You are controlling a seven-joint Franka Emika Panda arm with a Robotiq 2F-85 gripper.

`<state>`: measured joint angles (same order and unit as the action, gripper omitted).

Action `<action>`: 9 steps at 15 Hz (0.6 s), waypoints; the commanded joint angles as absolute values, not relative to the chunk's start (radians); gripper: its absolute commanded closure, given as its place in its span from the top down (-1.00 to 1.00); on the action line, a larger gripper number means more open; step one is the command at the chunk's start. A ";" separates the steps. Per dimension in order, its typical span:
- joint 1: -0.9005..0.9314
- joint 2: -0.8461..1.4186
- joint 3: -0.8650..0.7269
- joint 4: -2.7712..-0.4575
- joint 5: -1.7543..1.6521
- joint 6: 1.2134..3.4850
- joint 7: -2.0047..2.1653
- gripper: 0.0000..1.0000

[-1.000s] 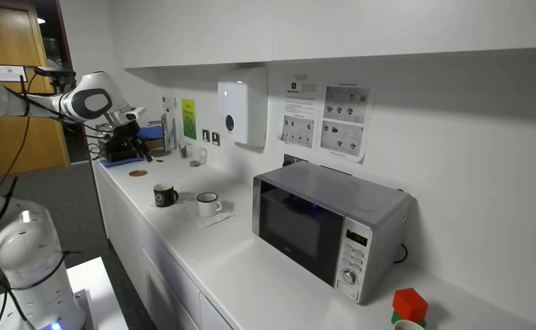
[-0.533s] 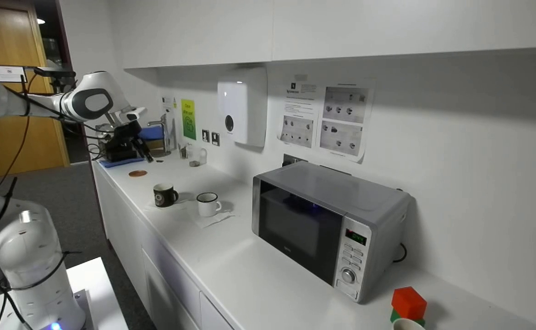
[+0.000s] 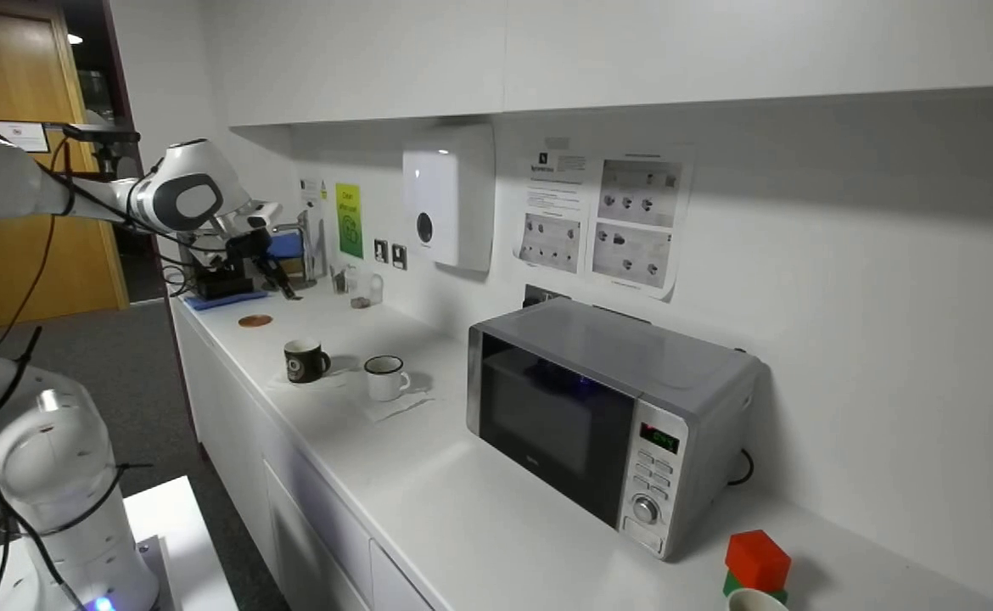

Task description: Take the two cups off the paper towels, the stack the paper towels on the counter

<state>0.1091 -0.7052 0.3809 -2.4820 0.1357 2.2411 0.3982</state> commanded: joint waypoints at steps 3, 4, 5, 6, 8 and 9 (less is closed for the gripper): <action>0.178 -0.499 0.363 -2.411 0.153 2.319 0.365 1.00; 0.184 -0.468 0.361 -2.400 0.148 2.319 0.362 1.00; 0.188 -0.435 0.361 -2.384 0.142 2.314 0.359 1.00; 0.192 -0.407 0.360 -2.368 0.138 2.308 0.356 1.00; 0.199 -0.354 0.355 -2.336 0.134 2.296 0.332 1.00; 0.204 -0.332 0.352 -2.322 0.134 2.290 0.314 1.00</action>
<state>0.1762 -0.4184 0.3802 -2.3924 0.1353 2.2999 0.3669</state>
